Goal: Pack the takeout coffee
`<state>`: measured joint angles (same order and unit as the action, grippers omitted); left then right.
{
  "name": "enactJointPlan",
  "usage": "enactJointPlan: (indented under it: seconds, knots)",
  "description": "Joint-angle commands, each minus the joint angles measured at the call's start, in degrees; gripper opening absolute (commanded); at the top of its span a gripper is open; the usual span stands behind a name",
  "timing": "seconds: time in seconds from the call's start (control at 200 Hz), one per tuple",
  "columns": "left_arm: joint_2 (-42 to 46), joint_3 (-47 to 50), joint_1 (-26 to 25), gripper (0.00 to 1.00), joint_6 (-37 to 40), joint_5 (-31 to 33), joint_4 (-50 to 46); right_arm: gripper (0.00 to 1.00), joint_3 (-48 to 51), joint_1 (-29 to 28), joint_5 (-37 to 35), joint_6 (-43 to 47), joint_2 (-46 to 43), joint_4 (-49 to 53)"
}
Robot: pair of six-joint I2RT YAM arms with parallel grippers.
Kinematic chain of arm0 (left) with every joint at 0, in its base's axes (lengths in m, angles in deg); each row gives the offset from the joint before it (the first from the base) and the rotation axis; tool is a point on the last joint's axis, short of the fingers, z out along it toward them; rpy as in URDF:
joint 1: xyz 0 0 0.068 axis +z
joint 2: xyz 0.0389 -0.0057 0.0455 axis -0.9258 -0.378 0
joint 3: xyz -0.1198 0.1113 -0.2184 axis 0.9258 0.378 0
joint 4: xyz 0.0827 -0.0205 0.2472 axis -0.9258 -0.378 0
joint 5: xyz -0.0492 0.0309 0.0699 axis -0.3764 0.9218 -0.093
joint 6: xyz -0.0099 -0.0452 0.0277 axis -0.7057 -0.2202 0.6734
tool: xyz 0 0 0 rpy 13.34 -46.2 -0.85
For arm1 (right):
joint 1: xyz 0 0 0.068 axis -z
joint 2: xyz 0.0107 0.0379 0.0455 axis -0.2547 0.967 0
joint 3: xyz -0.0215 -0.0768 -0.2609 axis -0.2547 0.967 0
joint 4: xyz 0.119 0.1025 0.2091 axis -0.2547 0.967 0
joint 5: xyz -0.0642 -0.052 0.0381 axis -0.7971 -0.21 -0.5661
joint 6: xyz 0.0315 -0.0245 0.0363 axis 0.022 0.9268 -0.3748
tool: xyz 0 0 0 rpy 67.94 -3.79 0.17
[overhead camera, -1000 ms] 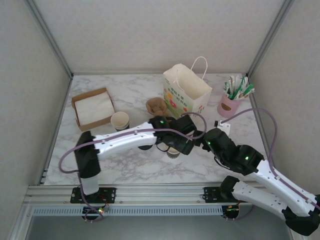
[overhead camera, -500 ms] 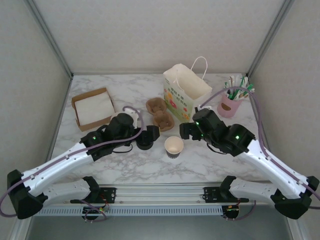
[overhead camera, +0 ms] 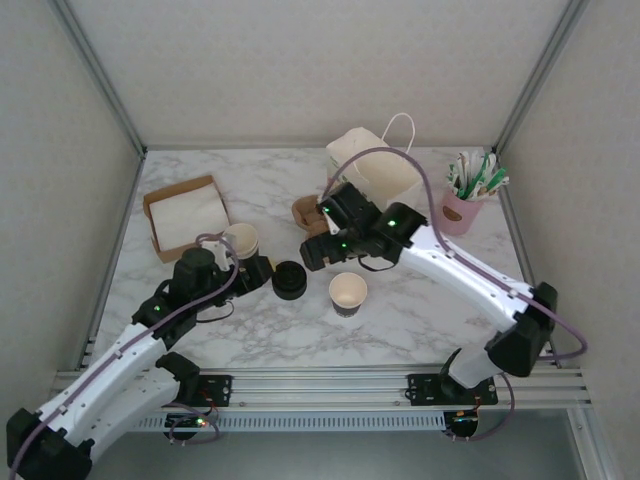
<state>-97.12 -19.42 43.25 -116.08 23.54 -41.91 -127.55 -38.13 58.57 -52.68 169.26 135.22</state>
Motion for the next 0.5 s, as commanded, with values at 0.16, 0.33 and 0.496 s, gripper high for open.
enactJointPlan:
  seconds: [0.16,0.33,0.496]
  knots:
    - [1.29,8.97,10.87,0.53,-1.75,-15.09,7.04,0.93,-7.45,-2.97,2.71,2.84,12.91,2.58]
    - [-1.93,12.01,16.01,0.42,-0.18,-20.92,9.02,0.92,-10.15,-3.78,3.72,3.53,18.81,2.18]
    - [-3.00,13.87,17.79,0.38,0.35,-23.18,10.70,0.92,-13.39,-4.49,3.56,4.52,24.12,3.22]
